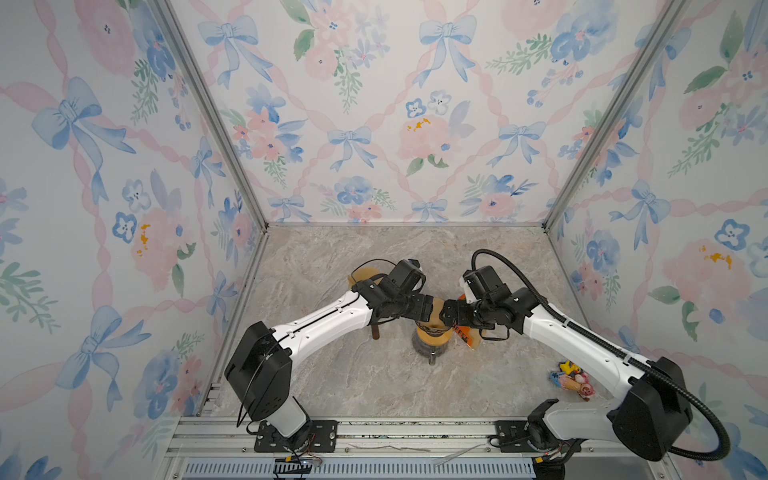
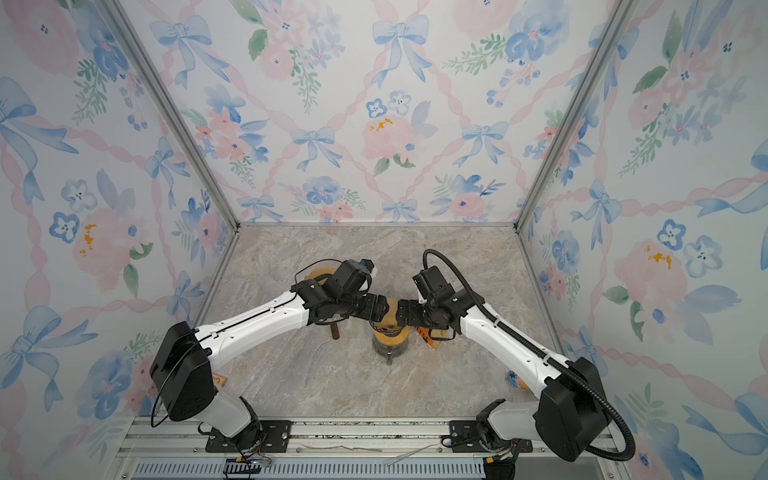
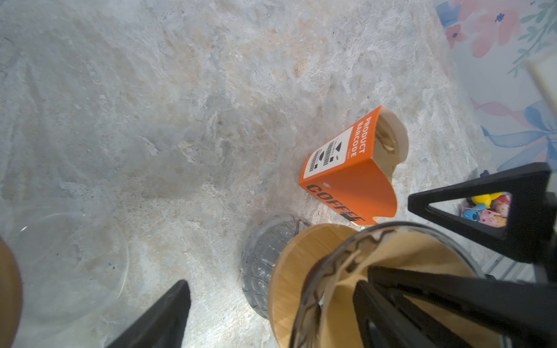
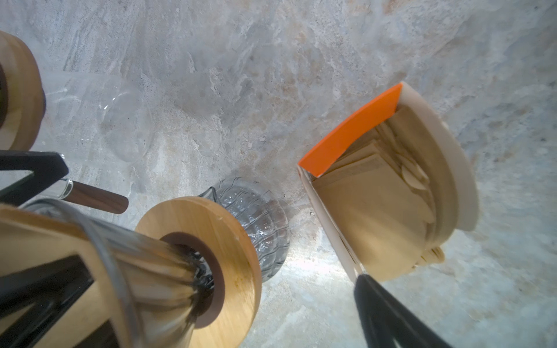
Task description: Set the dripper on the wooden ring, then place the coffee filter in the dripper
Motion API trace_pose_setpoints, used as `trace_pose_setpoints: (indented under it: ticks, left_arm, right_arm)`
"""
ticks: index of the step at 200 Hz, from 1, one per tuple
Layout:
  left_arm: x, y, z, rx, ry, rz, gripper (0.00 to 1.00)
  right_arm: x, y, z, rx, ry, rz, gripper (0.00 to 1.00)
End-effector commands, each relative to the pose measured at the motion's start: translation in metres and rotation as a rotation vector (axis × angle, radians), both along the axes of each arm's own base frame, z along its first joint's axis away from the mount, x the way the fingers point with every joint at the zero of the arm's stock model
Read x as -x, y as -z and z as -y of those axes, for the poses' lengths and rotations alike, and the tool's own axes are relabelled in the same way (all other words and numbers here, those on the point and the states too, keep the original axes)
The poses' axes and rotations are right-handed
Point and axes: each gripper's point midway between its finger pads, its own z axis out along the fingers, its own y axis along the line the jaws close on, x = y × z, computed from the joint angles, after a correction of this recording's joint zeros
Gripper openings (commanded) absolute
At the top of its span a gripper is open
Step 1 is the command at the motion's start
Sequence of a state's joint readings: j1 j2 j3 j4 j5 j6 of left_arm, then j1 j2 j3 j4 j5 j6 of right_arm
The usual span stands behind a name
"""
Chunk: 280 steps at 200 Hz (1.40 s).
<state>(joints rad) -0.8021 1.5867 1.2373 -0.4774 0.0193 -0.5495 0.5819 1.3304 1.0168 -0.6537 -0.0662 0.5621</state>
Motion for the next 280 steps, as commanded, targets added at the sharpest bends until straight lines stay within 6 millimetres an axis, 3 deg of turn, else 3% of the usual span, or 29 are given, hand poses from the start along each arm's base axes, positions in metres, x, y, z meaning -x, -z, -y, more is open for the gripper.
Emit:
trace_pose_setpoints:
  ticks: [1, 70, 110, 187, 236, 280]
  left_arm:
    - [0.002, 0.001, -0.012, -0.026, -0.007, 0.011, 0.87]
    - [0.006, -0.005, -0.012, -0.013, 0.024, 0.022, 0.87]
    - [0.011, -0.014, -0.007, 0.024, 0.047, 0.020, 0.87]
    - [0.019, -0.023, -0.017, 0.038, 0.042, 0.042, 0.87]
    - [0.021, -0.016, -0.022, 0.023, 0.026, 0.031, 0.87]
    - [0.021, -0.010, -0.024, 0.011, 0.017, 0.023, 0.87]
  right_arm:
    - [0.002, 0.006, 0.015, 0.040, 0.046, -0.015, 0.97]
    - [0.002, 0.010, 0.026, 0.082, 0.082, -0.023, 0.97]
    - [0.002, -0.003, 0.012, 0.001, 0.033, 0.000, 0.97]
    - [0.001, -0.027, -0.008, -0.101, -0.056, 0.051, 0.97]
    - [-0.004, -0.015, -0.013, -0.094, -0.059, 0.025, 0.97]
    - [-0.005, -0.004, -0.002, -0.052, -0.009, 0.000, 0.97]
